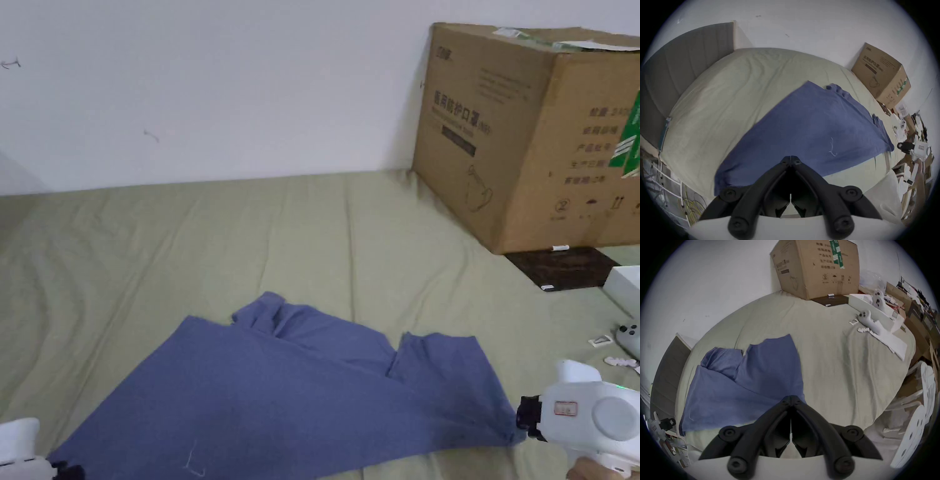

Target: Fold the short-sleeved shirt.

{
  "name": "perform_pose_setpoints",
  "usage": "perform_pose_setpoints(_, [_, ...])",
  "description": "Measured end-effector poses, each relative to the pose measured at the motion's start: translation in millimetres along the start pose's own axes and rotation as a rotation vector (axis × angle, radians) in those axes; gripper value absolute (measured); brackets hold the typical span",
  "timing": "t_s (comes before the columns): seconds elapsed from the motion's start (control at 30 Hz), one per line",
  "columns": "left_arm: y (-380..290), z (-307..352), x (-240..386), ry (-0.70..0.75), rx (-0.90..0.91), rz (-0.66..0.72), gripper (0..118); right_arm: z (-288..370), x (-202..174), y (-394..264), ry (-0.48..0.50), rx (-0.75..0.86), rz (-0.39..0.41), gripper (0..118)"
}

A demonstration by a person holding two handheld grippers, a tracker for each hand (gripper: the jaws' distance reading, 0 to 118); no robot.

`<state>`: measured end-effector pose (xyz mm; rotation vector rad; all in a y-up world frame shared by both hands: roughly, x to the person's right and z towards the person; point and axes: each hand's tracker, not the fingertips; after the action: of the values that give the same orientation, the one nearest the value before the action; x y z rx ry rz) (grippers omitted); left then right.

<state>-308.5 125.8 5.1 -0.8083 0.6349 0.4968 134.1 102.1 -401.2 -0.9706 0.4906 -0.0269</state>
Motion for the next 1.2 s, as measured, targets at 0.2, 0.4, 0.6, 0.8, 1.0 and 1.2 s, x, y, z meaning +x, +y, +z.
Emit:
perform_pose_setpoints(0.2, [8,-7,26,-0.030,-0.019,-0.062,0,-11,20,16,0.018,0.016,-0.022,70])
perform_pose_setpoints(0.4, [18,-18,45,-0.031,-0.038,-0.098,0,-47,21,25,0.032,-0.048,-0.002,70])
perform_pose_setpoints(0.6, [25,-28,54,-0.032,-0.069,-0.115,0,-77,29,17,0.007,-0.095,-0.004,3])
perform_pose_setpoints(0.8, [31,-41,50,-0.031,-0.086,-0.120,0,-72,29,19,0.036,-0.103,-0.002,3])
perform_pose_setpoints(1.0, [58,-51,55,-0.032,-0.085,-0.138,0,-64,25,29,0.040,-0.092,-0.004,3])
perform_pose_setpoints(1.2, [133,-101,55,-0.070,-0.069,-0.126,0,-67,20,27,0.028,-0.101,-0.003,3])
